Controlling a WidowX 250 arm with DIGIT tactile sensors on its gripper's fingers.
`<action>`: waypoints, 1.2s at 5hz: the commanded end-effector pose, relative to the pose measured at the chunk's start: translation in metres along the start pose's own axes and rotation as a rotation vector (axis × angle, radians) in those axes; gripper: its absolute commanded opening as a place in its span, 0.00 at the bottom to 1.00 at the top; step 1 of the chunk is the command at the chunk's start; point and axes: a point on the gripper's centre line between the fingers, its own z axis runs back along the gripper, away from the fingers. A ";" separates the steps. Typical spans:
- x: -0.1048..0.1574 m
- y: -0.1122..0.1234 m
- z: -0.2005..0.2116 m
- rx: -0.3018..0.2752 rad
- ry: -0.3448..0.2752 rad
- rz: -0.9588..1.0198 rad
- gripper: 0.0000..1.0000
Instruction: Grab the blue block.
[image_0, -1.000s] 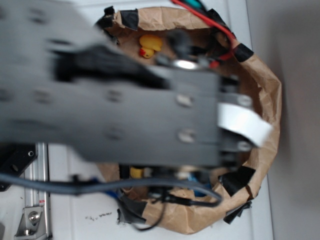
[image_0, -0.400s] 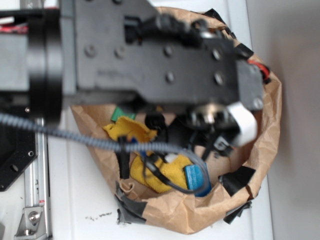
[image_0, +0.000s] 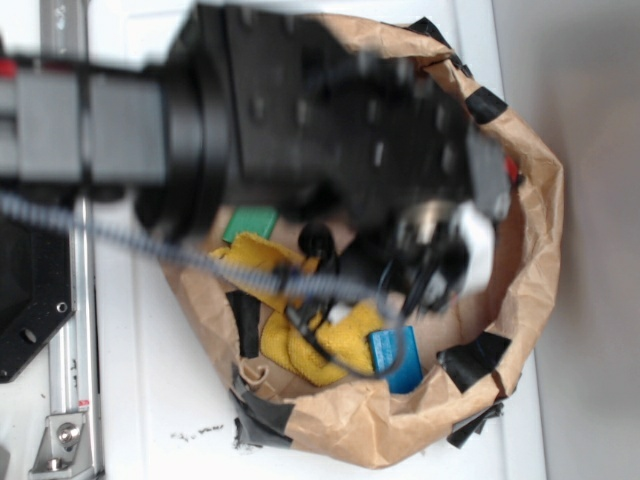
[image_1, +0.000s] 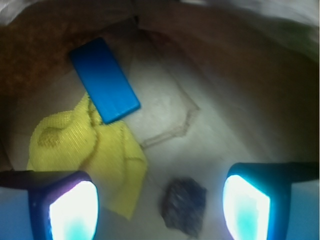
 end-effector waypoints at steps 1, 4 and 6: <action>0.036 -0.033 -0.007 -0.010 -0.094 -0.140 1.00; 0.054 -0.031 -0.051 -0.033 -0.050 -0.122 1.00; 0.054 -0.046 -0.071 -0.077 -0.002 -0.131 0.84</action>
